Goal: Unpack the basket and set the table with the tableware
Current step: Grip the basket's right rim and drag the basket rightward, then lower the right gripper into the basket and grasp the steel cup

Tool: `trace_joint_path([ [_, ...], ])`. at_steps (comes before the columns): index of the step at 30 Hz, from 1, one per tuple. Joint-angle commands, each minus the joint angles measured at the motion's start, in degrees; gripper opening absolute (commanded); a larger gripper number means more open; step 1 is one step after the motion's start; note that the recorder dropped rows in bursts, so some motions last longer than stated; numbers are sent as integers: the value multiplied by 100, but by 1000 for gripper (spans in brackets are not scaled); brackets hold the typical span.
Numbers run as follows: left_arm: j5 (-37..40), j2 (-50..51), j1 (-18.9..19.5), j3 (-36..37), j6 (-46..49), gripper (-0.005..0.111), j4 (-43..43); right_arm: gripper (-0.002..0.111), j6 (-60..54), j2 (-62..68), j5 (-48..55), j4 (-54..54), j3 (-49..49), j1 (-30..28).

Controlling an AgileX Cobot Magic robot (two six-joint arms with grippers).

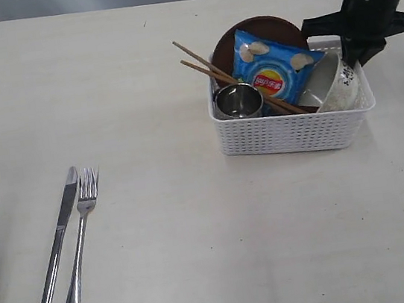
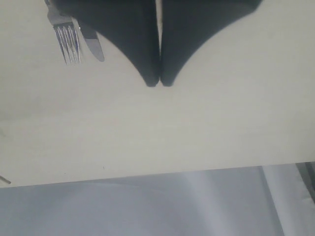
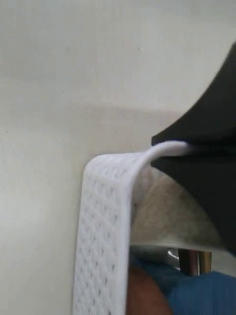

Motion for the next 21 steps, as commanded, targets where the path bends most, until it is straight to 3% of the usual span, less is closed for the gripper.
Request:
trace_joint_path([
  [1,-48,-13,-33,14,-25,0,-13,20,-155,-95,83,-190,215,-61],
  [2,-48,-13,-33,14,-25,0,-13,31,-155,-95,74,-190,202,-47],
  [4,-48,-13,-33,14,-25,0,-13,39,-155,-175,32,-252,202,-47],
  [14,-48,-13,-33,14,-25,0,-13,38,-56,-791,388,-594,-542,-39],
  [21,-48,-13,-33,14,-25,0,-13,38,59,-1543,388,-157,-649,387],
])
